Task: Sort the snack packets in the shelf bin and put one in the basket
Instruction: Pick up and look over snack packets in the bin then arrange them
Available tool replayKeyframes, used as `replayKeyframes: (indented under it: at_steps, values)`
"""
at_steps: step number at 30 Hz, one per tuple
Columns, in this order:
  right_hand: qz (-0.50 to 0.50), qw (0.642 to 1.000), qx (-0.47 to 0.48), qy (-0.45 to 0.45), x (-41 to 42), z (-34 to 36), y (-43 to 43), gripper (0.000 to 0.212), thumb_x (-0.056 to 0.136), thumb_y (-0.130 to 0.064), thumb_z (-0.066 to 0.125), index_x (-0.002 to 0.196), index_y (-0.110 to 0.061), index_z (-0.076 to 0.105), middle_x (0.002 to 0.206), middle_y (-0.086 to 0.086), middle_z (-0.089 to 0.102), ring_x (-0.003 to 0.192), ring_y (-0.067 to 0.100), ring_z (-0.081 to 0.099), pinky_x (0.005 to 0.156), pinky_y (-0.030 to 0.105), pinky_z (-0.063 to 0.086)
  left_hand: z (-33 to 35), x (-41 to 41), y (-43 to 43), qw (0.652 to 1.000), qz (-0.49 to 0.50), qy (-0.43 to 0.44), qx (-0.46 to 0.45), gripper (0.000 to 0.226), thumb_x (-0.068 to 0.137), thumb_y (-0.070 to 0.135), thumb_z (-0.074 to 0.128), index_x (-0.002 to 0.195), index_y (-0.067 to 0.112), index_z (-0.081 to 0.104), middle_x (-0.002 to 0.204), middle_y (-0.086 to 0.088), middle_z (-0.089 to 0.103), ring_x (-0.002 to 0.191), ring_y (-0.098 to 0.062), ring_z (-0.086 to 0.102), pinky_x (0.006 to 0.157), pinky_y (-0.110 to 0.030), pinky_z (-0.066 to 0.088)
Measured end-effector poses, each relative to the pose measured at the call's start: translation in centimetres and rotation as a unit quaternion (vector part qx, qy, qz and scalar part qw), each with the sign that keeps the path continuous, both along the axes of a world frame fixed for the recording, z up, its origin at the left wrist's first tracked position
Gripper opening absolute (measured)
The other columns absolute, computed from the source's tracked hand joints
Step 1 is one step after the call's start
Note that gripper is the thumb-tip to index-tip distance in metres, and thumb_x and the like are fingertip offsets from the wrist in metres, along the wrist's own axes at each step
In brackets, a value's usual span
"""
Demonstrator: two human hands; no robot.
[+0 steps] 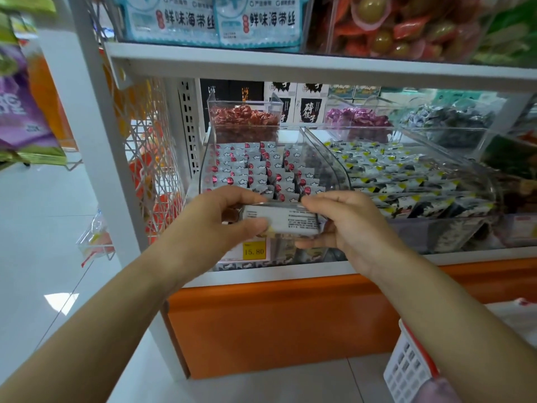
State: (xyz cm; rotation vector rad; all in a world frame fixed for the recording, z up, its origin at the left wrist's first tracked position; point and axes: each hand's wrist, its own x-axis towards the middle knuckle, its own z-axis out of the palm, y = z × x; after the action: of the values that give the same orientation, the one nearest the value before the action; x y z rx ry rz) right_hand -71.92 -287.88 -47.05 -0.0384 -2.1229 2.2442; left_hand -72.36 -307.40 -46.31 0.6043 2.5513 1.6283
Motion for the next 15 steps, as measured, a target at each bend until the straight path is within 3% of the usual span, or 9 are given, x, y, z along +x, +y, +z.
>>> replayKeyframes:
  at_steps: [7, 11, 13, 15]
  values:
    - [0.055, 0.993, -0.075, -0.074, -0.27, 0.5, 0.5, 0.014, 0.085, -0.011, 0.063, 0.08, 0.002, 0.064, 0.069, 0.014, 0.072, 0.062, 0.026, 0.071, 0.049, 0.035, 0.058, 0.05, -0.25, -0.13, 1.0, -0.001, 0.005, 0.022, 0.033, 0.07, 0.038, 0.063, 0.102, 0.036, 0.065, 0.095, 0.01, 0.071, 0.09, -0.006, 0.067, 0.084, -0.03, 0.055]
    - [0.053, 0.991, -0.103, -0.061, -0.53, -0.03, 0.46, 0.022, 0.087, -0.021, 0.061, 0.086, 0.001, 0.064, 0.072, 0.012, 0.073, 0.066, 0.022, 0.071, 0.051, 0.031, 0.058, -0.42, -0.5, -0.12, 0.998, 0.046, 0.031, 0.014, 0.029, 0.08, 0.036, 0.06, 0.108, 0.031, 0.063, 0.088, 0.01, 0.071, 0.08, -0.002, 0.067, 0.078, -0.027, 0.055]
    - [0.079, 0.988, -0.132, -0.029, -0.56, -0.03, 0.19, 0.033, 0.079, -0.029, 0.064, 0.095, 0.0, 0.066, 0.084, 0.013, 0.071, 0.075, 0.022, 0.07, 0.058, 0.029, 0.058, -0.65, -0.8, -0.07, 0.995, 0.087, 0.045, 0.029, 0.027, 0.086, 0.03, 0.057, 0.112, 0.023, 0.063, 0.087, 0.008, 0.07, 0.076, -0.002, 0.067, 0.072, -0.022, 0.056]
    - [0.105, 0.989, -0.104, 0.024, -0.6, -0.28, -0.09, 0.05, 0.07, -0.029, 0.069, 0.113, -0.005, 0.063, 0.102, 0.014, 0.067, 0.089, 0.023, 0.068, 0.07, 0.03, 0.058, -0.77, -0.99, 0.1, 0.992, 0.111, 0.053, 0.041, 0.028, 0.089, 0.028, 0.056, 0.113, 0.016, 0.063, 0.086, 0.008, 0.069, 0.073, 0.0, 0.066, 0.065, -0.015, 0.055]
